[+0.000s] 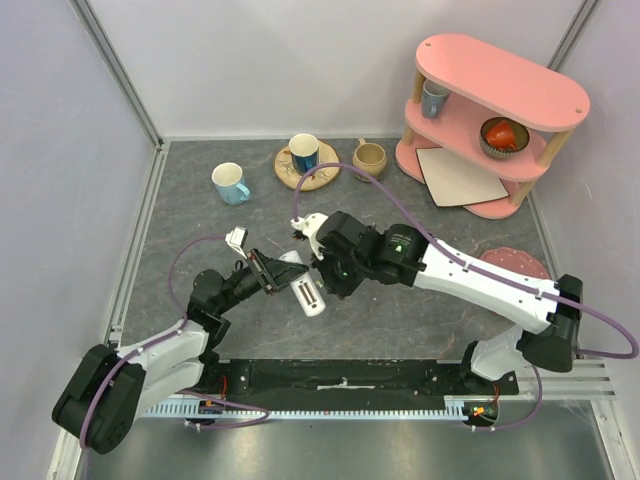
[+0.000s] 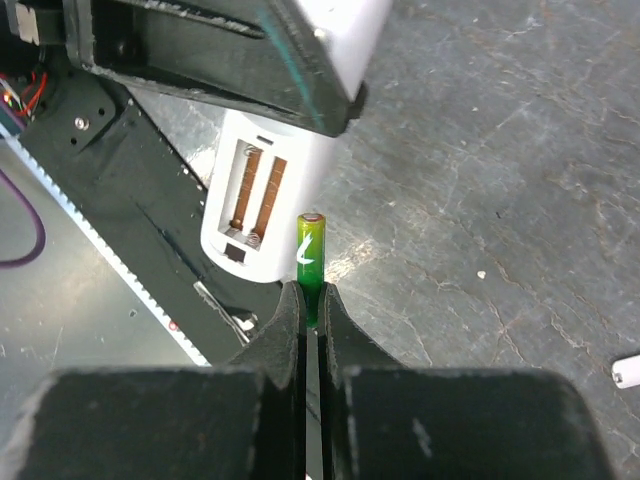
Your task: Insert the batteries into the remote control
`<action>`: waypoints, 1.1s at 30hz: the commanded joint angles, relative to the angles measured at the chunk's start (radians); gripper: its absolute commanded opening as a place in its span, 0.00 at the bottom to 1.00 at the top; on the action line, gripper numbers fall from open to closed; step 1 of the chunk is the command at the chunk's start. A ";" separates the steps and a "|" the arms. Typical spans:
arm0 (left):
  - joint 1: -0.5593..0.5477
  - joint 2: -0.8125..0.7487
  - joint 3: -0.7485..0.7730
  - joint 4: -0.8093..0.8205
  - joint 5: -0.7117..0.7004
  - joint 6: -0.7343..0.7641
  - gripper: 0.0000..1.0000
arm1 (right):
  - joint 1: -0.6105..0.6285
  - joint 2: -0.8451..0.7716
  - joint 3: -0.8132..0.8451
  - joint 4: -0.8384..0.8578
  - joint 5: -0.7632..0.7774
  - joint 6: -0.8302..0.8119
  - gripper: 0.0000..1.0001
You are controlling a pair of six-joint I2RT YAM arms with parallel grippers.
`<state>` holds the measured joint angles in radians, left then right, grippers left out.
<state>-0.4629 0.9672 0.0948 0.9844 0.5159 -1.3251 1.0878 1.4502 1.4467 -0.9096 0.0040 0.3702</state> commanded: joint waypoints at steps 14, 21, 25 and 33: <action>-0.022 0.082 0.036 0.160 -0.039 -0.014 0.02 | 0.047 0.136 0.144 -0.035 -0.099 0.045 0.00; -0.028 0.074 0.031 0.149 -0.074 -0.013 0.02 | 0.046 0.159 0.139 -0.021 -0.061 0.125 0.00; -0.031 0.065 0.034 0.148 -0.074 -0.010 0.02 | 0.046 0.168 0.138 -0.018 -0.041 0.142 0.00; -0.039 0.047 0.028 0.145 -0.076 -0.006 0.02 | 0.044 0.183 0.144 -0.008 -0.010 0.148 0.00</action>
<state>-0.4911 1.0424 0.1005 1.0580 0.4534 -1.3235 1.1290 1.6184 1.5471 -0.9424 -0.0261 0.5041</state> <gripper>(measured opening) 0.334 0.019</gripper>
